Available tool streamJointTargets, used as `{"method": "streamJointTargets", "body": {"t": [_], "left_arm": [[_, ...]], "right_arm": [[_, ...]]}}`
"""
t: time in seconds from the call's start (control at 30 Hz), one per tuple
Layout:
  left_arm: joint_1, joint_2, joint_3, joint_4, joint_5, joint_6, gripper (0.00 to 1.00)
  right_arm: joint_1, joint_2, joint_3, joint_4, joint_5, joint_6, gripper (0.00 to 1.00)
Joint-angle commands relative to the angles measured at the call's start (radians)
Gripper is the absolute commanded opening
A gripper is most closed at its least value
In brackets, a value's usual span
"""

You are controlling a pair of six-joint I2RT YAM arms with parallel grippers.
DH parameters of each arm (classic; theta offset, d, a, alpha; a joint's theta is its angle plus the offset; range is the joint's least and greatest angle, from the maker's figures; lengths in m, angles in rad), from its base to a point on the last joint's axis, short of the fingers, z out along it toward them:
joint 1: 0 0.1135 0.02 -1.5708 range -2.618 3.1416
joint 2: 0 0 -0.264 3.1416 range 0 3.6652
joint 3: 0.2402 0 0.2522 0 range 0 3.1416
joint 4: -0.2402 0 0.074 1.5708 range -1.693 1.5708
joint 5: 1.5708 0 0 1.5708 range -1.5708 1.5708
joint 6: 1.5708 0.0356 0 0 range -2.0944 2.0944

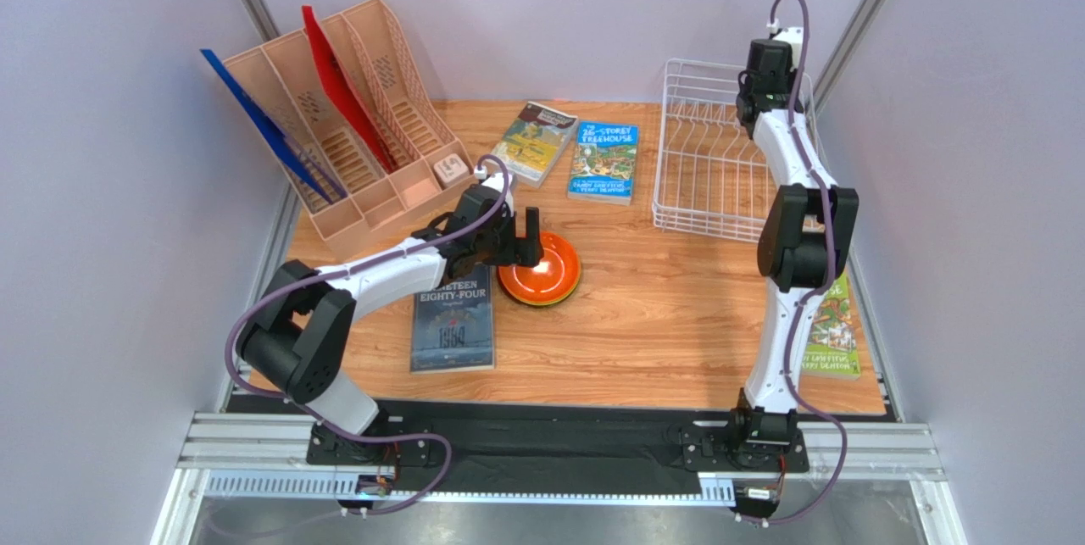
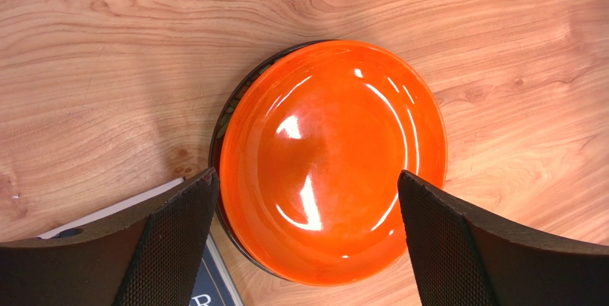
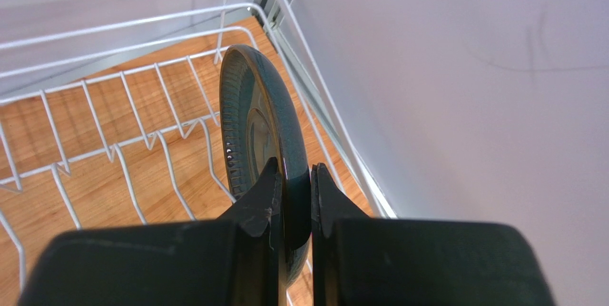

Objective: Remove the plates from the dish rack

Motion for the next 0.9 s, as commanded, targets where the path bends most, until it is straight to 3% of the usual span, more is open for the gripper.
{"method": "streamJointTargets", "body": {"t": [0.0, 0.2, 0.43, 0.87], "left_arm": [[0.000, -0.051, 0.024, -0.013, -0.001, 0.015, 1.00], [-0.001, -0.085, 0.007, 0.007, 0.005, 0.012, 1.00], [0.000, -0.102, 0.024, 0.046, 0.103, 0.017, 1.00], [-0.001, -0.124, 0.015, 0.145, 0.209, -0.025, 1.00]], "right_arm": [[-0.006, -0.133, -0.003, 0.118, 0.073, -0.014, 0.00], [0.011, -0.268, -0.106, 0.112, 0.054, 0.023, 0.00], [0.028, -0.480, -0.218, -0.058, -0.140, 0.193, 0.00], [0.033, -0.922, -0.719, -0.017, -0.976, 0.525, 0.00]]}}
